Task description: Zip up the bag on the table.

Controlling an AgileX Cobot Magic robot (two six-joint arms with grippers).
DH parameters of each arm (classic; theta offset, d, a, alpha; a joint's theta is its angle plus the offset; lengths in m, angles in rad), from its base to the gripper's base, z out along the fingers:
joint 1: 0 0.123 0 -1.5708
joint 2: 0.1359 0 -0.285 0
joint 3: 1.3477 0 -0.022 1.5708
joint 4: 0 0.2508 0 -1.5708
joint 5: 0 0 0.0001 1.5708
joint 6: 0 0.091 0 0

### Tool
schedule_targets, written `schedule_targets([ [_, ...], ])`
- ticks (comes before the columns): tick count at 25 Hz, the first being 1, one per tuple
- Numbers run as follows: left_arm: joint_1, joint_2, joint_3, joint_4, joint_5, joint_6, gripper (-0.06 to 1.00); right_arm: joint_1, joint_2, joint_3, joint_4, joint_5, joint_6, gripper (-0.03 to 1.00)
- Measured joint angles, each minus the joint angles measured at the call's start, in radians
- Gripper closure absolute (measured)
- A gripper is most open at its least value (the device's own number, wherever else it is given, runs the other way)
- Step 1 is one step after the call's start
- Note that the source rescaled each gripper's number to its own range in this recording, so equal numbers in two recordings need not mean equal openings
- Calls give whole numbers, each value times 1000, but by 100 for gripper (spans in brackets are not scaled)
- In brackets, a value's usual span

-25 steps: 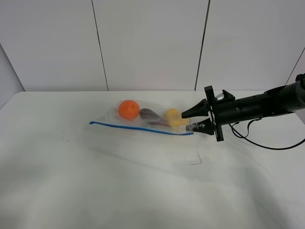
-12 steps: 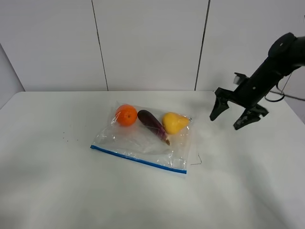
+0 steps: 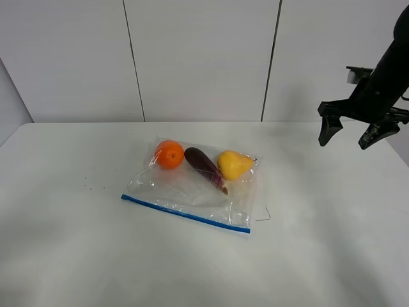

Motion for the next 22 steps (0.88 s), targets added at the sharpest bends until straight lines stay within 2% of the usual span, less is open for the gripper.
schedule_targets([
  [5,0,0,0,0,0,0,-5,0,-214,173,0,0,0,7],
  [13,0,0,0,0,0,0,-5,0,-590,578,-25,-9,-1,7],
  [17,0,0,0,0,0,0,-5,0,-777,759,-36,-88,-1,7],
  [22,0,0,0,0,0,0,-5,0,-1018,914,-37,-192,-1,7],
])
